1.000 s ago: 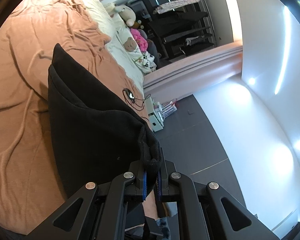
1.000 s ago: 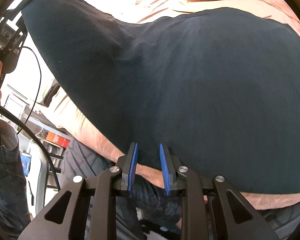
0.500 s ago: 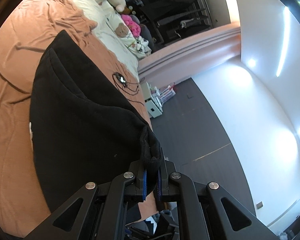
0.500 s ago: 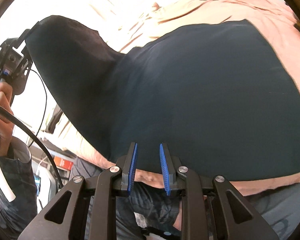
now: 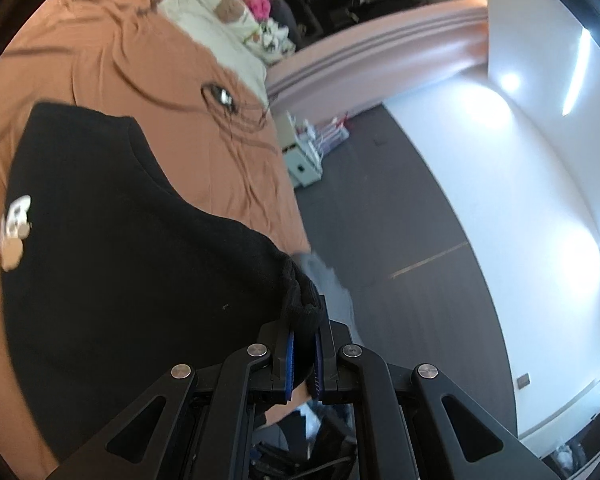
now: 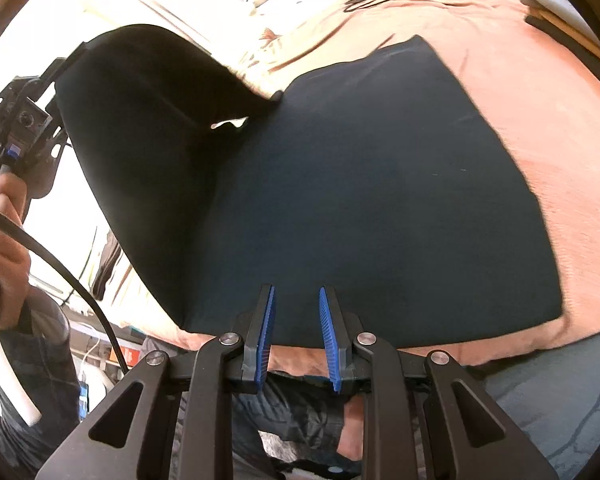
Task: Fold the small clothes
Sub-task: 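Lift the black shirt's edge with the left tool and flip it over, then lay the flipped shirt on the blanket and open the left tool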
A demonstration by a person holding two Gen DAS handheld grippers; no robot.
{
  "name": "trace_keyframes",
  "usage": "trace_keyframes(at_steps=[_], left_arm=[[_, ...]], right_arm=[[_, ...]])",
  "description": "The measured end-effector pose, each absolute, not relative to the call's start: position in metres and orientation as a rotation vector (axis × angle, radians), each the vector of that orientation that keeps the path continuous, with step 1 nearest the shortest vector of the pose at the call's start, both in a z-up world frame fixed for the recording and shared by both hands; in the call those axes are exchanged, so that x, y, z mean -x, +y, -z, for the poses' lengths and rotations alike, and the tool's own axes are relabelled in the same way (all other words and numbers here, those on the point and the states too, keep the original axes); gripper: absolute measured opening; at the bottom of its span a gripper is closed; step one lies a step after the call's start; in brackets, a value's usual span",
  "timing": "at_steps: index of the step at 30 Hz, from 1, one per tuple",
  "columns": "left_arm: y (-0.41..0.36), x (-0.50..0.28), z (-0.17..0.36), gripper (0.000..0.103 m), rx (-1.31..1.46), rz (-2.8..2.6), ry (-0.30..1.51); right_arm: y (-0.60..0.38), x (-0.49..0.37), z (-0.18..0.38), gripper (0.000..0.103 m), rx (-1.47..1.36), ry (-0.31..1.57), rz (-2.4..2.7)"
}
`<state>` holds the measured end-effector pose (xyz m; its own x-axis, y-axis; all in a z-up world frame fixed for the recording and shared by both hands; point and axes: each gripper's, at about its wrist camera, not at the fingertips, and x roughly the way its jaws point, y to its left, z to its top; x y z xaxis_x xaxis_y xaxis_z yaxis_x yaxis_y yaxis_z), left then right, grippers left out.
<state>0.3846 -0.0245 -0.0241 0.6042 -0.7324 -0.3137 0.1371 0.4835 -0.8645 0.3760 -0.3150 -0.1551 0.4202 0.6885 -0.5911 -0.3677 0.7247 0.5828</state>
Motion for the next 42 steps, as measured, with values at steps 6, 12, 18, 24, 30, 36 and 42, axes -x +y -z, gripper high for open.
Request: trace_keyframes(at_steps=[6, 12, 18, 24, 30, 36, 42], left_arm=[[-0.063, -0.385, 0.052, 0.007, 0.893, 0.626, 0.851], [-0.090, -0.383, 0.067, 0.007, 0.878, 0.648, 0.906], [-0.115, -0.387, 0.073, 0.007, 0.871, 0.683, 0.937], [-0.140, -0.394, 0.073, 0.007, 0.855, 0.709, 0.960], [-0.162, -0.404, 0.081, 0.007, 0.845, 0.733, 0.992], [-0.190, -0.404, 0.104, 0.008, 0.792, 0.732, 1.077], [-0.183, -0.403, 0.121, 0.060, 0.808, 0.683, 1.156]], right_arm=[[-0.329, -0.377, 0.152, 0.020, -0.432, 0.911, -0.667], [-0.351, -0.376, 0.153, 0.020, -0.485, 0.900, -0.644], [-0.381, -0.369, 0.156, 0.020, -0.548, 0.886, -0.624], [-0.408, -0.360, 0.154, 0.020, -0.601, 0.861, -0.600], [-0.436, -0.349, 0.148, 0.020, -0.623, 0.844, -0.584], [-0.442, -0.340, 0.149, 0.020, -0.620, 0.858, -0.579], [-0.443, -0.335, 0.152, 0.025, -0.596, 0.905, -0.611]])
